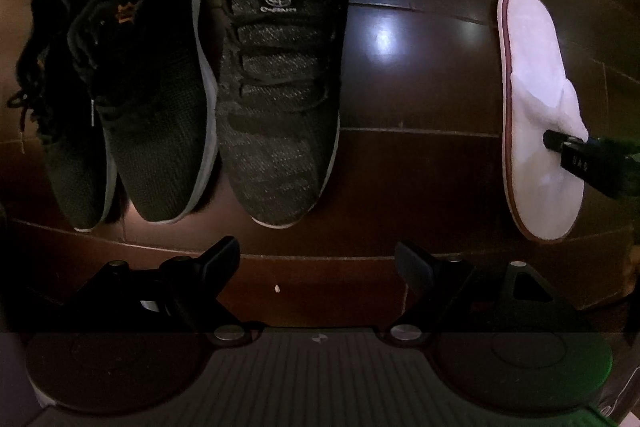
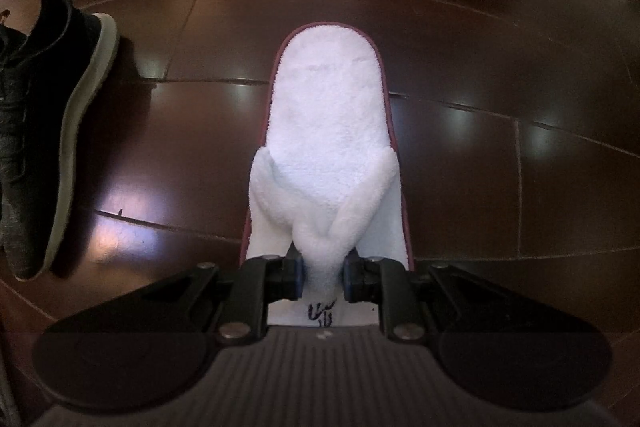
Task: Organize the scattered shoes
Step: 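Lower both white slippers beside the sneakers and align them side by side, then open both tools and move back toward the loose black sneaker and slipper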
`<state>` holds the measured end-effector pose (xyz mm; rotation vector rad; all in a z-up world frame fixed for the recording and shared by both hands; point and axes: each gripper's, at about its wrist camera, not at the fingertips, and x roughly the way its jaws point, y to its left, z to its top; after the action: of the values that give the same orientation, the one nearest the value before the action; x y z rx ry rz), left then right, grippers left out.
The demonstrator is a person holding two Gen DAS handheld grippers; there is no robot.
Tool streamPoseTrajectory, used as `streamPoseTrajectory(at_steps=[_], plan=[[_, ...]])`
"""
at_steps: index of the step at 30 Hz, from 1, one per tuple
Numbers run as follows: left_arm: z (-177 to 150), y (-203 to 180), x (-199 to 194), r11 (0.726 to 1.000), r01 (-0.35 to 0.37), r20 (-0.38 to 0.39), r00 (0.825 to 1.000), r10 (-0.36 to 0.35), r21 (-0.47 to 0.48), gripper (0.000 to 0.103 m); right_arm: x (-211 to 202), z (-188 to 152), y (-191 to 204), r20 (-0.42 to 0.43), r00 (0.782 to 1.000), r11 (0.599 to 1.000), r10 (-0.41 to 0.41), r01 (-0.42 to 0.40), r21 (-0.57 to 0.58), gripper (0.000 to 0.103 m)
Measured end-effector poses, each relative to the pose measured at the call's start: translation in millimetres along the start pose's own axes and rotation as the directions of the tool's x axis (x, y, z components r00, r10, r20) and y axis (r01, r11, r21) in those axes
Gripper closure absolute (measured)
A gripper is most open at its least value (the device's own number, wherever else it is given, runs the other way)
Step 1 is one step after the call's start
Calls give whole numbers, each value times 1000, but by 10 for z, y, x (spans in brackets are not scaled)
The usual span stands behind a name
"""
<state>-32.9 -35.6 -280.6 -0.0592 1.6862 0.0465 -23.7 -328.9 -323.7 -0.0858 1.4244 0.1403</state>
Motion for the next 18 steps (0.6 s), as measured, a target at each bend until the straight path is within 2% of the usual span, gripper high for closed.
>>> streamPoseTrajectory(at_steps=[5,7,8,14,18], plan=[[77,63,-70,1000,12,15,1000,-12,-9,14,3,-65,157,-21,1000,1000,-18,18,12,76],[141,110,-152,1000,27,31,999,-27,-16,14,27,-101,238,-28,999,1000,-24,24,17,64],[174,134,-193,999,35,39,999,-34,-19,14,3,-97,246,-34,999,999,-29,30,24,62],[367,274,-438,996,80,90,993,-76,-36,14,-194,-10,274,-52,997,997,-58,61,53,59],[496,368,-602,993,110,124,987,-104,-47,14,-575,65,283,-28,998,992,-58,61,110,55]])
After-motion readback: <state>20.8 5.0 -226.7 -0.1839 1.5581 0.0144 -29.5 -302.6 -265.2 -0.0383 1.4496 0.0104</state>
